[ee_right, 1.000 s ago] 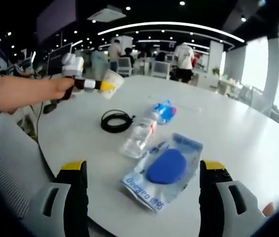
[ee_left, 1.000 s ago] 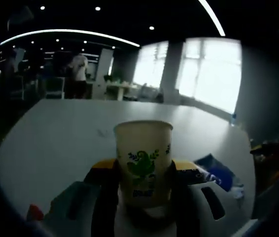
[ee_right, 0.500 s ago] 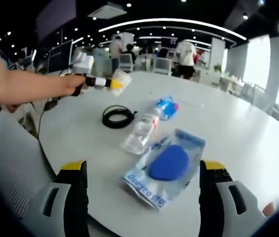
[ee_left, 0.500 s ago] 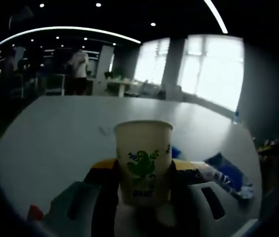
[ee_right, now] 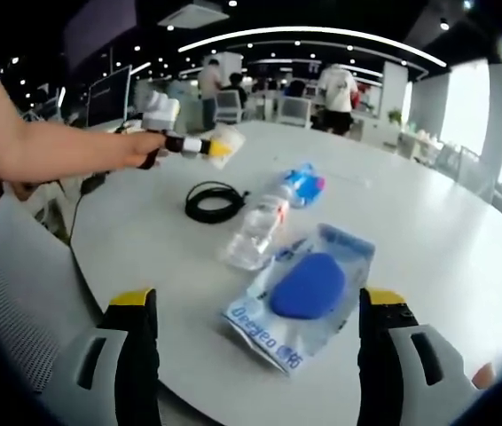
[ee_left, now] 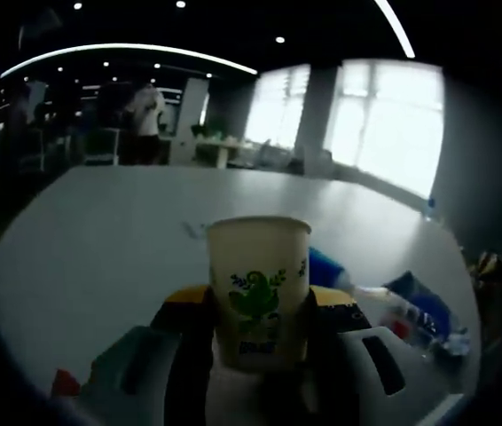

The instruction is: Arrange the tabletop items into an orderly group along one side of the table until the central work area is clear of visible clutter.

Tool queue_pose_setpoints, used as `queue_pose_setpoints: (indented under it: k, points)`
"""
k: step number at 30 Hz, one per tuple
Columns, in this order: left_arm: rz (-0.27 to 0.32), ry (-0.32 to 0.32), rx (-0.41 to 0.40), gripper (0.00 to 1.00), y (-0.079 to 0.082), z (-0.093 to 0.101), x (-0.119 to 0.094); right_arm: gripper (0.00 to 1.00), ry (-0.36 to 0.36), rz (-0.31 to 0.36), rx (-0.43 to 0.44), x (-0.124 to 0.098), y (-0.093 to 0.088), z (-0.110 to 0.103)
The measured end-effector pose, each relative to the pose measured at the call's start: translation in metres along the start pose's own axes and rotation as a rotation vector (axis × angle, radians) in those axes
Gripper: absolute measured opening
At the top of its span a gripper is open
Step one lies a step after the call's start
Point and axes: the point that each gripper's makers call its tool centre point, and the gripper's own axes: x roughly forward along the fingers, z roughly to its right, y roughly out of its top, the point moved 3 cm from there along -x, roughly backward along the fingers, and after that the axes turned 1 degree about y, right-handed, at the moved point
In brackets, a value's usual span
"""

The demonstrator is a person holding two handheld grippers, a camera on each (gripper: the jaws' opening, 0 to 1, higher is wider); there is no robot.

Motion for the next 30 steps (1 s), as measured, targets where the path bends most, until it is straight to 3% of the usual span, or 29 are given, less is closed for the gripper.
queue_pose_setpoints:
  k: [17, 30]
  points:
    - [-0.013, 0.025, 0.021, 0.39, -0.012, -0.018, 0.024, 0.93, 0.018, -0.030, -0.004, 0.005, -0.006, -0.003]
    - [0.000, 0.024, 0.051, 0.39, -0.022, -0.020, 0.033, 0.93, 0.028, -0.041, -0.009, 0.004, -0.010, -0.006]
